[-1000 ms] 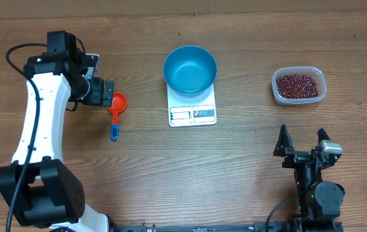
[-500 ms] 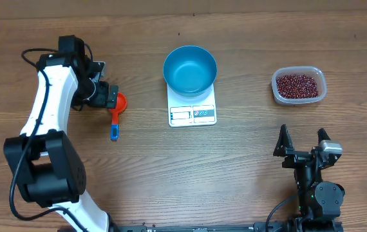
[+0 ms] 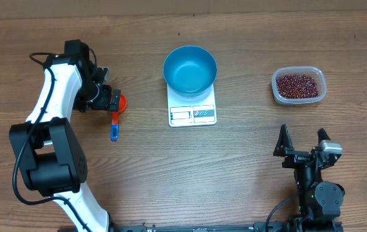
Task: Scoop item into bowl and weigh 150g on scale
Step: 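Lower the left gripper and grasp the red measuring cup rim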
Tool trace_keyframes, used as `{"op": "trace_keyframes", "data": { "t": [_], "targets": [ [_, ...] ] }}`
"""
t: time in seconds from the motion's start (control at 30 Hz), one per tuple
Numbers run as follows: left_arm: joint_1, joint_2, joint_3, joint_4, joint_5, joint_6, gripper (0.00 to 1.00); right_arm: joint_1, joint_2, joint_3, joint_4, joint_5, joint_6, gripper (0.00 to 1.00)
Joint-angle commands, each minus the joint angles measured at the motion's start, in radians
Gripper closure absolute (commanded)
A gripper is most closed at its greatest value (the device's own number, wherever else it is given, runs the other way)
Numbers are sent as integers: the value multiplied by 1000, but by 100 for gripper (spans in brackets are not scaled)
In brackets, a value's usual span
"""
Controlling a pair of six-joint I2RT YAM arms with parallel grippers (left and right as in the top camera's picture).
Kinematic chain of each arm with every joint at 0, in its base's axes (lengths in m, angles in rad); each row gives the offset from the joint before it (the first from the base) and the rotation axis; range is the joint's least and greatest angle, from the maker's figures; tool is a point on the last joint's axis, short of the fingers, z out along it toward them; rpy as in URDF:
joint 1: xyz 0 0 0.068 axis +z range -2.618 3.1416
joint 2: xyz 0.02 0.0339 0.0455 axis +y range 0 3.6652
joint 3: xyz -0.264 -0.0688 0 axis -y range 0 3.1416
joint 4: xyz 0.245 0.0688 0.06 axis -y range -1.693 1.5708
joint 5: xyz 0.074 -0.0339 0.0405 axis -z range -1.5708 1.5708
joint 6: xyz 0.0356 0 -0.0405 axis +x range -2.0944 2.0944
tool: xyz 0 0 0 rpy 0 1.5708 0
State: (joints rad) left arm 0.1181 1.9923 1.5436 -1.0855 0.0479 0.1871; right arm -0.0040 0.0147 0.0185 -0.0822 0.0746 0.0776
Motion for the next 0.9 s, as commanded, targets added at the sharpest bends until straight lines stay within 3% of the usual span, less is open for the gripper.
{"op": "trace_keyframes", "data": {
  "t": [0.0, 0.87],
  "targets": [
    [2, 18, 24, 14, -6, 15, 0, 10, -12, -11, 5, -5, -4, 0],
    [2, 29, 23, 43, -6, 15, 0, 10, -12, -11, 5, -5, -4, 0]
  ]
}}
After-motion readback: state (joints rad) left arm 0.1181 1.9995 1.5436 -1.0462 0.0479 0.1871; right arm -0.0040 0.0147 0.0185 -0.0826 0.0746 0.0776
